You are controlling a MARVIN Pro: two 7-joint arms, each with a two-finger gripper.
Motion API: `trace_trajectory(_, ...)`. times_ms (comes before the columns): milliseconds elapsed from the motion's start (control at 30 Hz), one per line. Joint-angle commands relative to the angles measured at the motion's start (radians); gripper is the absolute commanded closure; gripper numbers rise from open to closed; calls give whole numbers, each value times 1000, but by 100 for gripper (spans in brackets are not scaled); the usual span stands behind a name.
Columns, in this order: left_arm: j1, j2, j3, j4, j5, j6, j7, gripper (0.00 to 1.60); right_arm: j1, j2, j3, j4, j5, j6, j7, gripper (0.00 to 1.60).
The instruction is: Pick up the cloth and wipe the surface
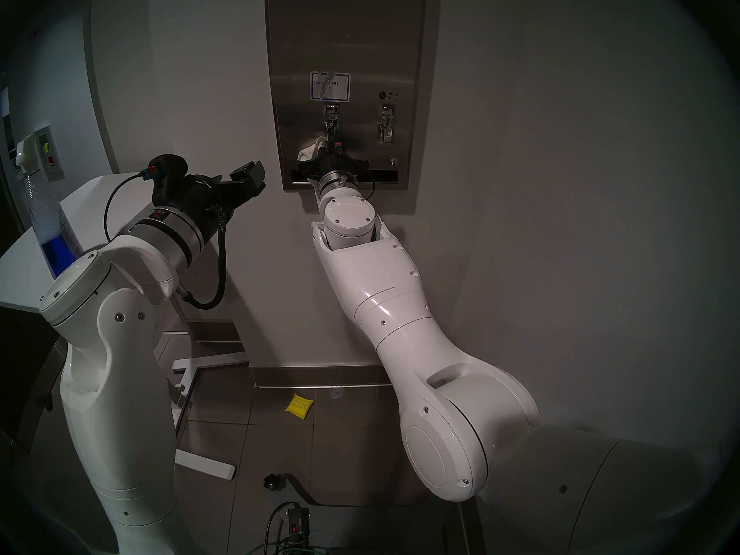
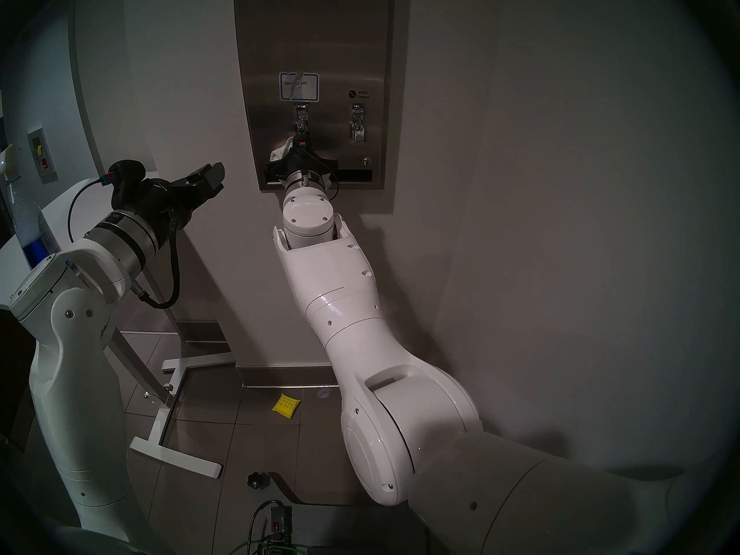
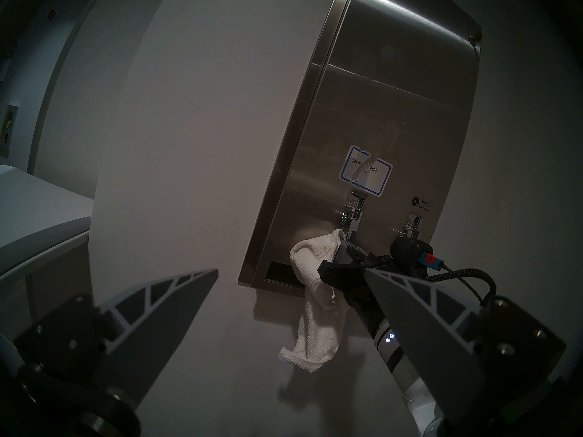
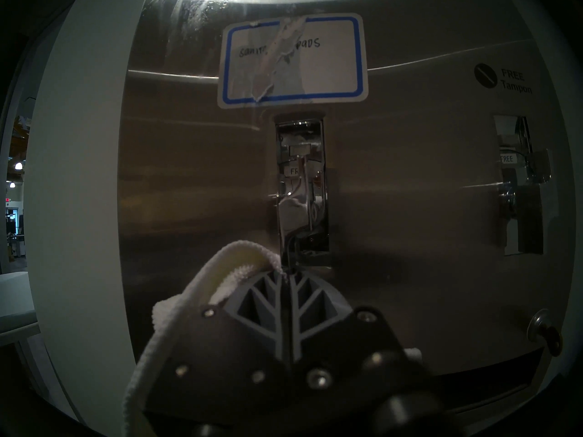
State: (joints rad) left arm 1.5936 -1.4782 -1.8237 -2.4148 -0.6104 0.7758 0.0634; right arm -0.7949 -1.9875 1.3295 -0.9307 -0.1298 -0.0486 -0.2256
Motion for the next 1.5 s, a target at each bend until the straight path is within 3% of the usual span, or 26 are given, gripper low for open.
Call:
trace_trajectory(0, -24, 1, 2, -29, 0, -10, -1, 0, 104, 33, 48, 39, 4, -4, -6, 160)
trace_trajectory(100, -24, 1, 2, -29, 0, -10, -1, 0, 125, 45, 46, 88, 5, 21, 17, 160)
trace_trajectory(300, -24, 0, 2, -29, 0, -10, 0, 0, 133, 48, 40, 133, 8, -40, 36, 160)
trace_trajectory(633, -23, 2, 1, -29, -1, -9, -2, 0, 90, 31, -43, 9, -40, -196, 65, 160)
trace_trajectory(767, -21, 2, 1, -27, -2, -9, -2, 0, 103, 14, -53, 8, -32, -213, 72, 160)
trace_trajectory(933, -21, 2, 1, -27, -2, -9, -3, 0, 62, 8, -73, -36, -34, -280, 71, 160)
trace_trajectory(1167, -22, 2, 1, -27, -2, -9, -3, 0, -2, 42, -91, -139, -53, -366, 65, 160)
trace_trajectory(1200, -22, 2, 1, -27, -2, -9, -3, 0, 26, 43, -83, -100, -56, -370, 51, 160)
trace_trajectory(1467, -22, 2, 1, -28, -2, -9, -2, 0, 21, 89, -64, -207, -84, -451, 26, 160)
